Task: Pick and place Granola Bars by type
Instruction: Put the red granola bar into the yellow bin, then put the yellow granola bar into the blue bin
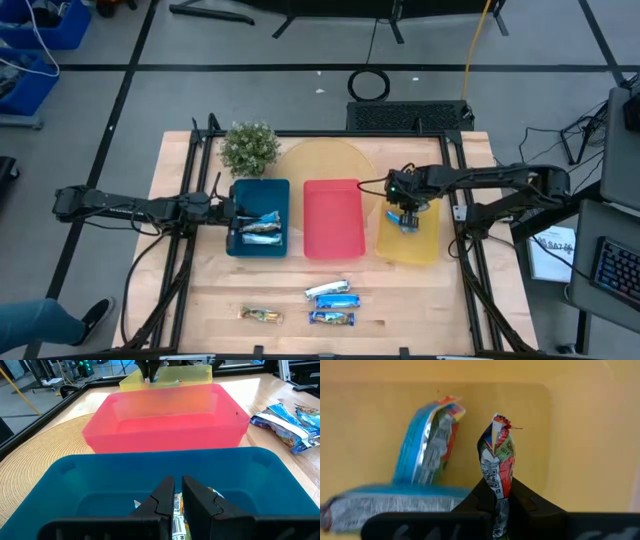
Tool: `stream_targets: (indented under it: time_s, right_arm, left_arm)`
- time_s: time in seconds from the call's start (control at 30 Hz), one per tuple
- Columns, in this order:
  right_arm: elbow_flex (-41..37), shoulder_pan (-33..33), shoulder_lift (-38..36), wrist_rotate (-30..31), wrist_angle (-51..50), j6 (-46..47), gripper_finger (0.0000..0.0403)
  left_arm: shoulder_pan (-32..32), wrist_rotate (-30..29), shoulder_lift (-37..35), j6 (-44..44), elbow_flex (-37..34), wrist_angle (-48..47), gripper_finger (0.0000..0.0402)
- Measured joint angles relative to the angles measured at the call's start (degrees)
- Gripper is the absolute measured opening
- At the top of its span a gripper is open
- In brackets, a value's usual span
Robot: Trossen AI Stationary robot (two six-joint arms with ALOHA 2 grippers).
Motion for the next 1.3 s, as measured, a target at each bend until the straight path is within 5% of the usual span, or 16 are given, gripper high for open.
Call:
stream_targets:
  time_s: [0.63,0.9,1.13,1.3]
  right_arm:
    - [-2.16,0.17,0.00,-1.17,3.78,-1.15,0.0039]
    - [-2.09,0.20,-1.06,-1.51,3.61,-0.77,0.0104]
    - [3.75,0.20,-9.97,-1.55,-5.57,3.35,0.0142]
    - [4.82,3.13,-21.45,-5.03,-3.81,9.97,0.0115]
  left_arm:
    - [0.01,0.56,0.00,-0.73,0.00,0.30,0.0044]
    - [0.02,0.63,0.00,-1.57,0.00,0.35,0.0044]
    - [0.02,0.66,0.00,-1.57,0.00,0.35,0.0044]
    - [0.00,0.66,0.00,-1.52,0.00,0.28,0.0044]
